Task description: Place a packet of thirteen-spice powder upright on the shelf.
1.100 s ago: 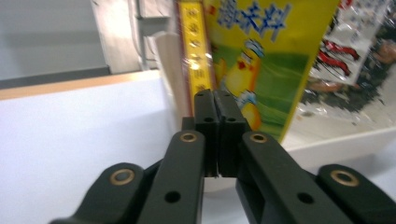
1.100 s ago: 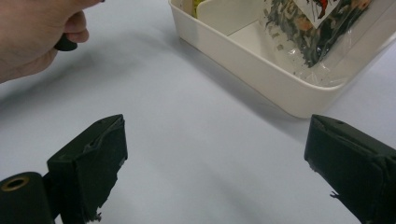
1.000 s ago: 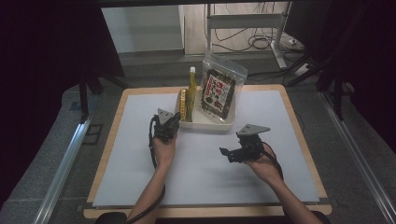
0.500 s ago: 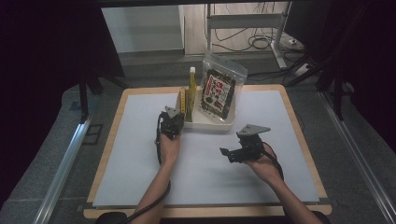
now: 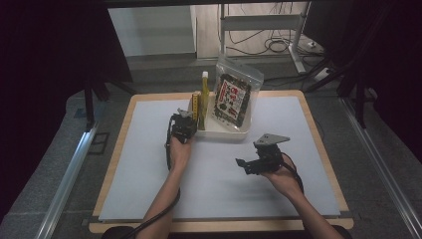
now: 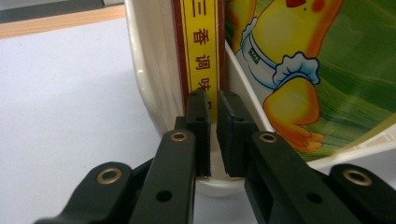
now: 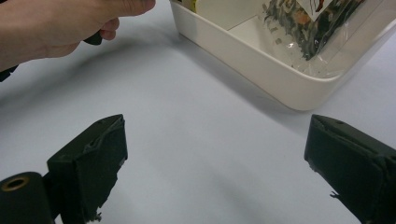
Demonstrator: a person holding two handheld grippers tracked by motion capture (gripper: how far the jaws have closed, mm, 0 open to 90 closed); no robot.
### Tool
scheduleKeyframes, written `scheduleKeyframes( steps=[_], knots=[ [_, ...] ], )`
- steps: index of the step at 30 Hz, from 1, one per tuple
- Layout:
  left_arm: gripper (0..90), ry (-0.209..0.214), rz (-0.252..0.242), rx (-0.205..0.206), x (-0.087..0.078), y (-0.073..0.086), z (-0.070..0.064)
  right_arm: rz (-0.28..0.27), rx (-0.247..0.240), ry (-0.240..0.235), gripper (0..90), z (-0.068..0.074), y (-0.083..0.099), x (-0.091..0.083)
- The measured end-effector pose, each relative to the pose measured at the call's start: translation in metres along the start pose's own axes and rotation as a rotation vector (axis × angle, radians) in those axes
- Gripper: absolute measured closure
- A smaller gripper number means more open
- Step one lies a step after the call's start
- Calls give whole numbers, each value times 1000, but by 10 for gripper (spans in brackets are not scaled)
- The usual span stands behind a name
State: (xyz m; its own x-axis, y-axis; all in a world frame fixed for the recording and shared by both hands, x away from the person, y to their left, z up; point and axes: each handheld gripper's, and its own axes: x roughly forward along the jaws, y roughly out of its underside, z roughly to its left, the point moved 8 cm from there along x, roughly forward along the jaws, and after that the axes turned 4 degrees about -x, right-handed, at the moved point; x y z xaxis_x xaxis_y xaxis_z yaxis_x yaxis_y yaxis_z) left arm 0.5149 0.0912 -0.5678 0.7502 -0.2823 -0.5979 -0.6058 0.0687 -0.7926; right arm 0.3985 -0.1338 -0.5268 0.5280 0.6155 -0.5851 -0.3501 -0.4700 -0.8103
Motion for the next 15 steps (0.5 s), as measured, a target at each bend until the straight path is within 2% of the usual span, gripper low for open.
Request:
scheduleKeyframes(
  steps=[5,8,9,10,11,12,13,14,15],
  knots=[
    [824,-31,4,12,2,0,-1,2,-1,-2,56,0,1,0],
    [818,-23,-1,14,-4,0,-1,3,-1,-1,56,1,1,-1],
    [784,-8,-39,7,-16,-1,-4,1,0,0,56,0,3,-5],
    [733,12,-58,7,-25,0,-4,1,1,2,56,0,5,-7],
    [651,18,-80,8,-35,1,-5,2,4,2,56,0,7,-10],
    [515,18,-80,8,-35,1,-5,1,8,5,56,-1,10,-13],
    [435,54,-103,7,-45,2,-8,1,14,8,56,-3,13,-17],
    [430,71,-124,34,-63,10,-10,-1,18,13,56,-5,16,-21],
    [384,71,-124,34,-63,10,-10,-1,18,13,56,-5,16,-21]
  ],
)
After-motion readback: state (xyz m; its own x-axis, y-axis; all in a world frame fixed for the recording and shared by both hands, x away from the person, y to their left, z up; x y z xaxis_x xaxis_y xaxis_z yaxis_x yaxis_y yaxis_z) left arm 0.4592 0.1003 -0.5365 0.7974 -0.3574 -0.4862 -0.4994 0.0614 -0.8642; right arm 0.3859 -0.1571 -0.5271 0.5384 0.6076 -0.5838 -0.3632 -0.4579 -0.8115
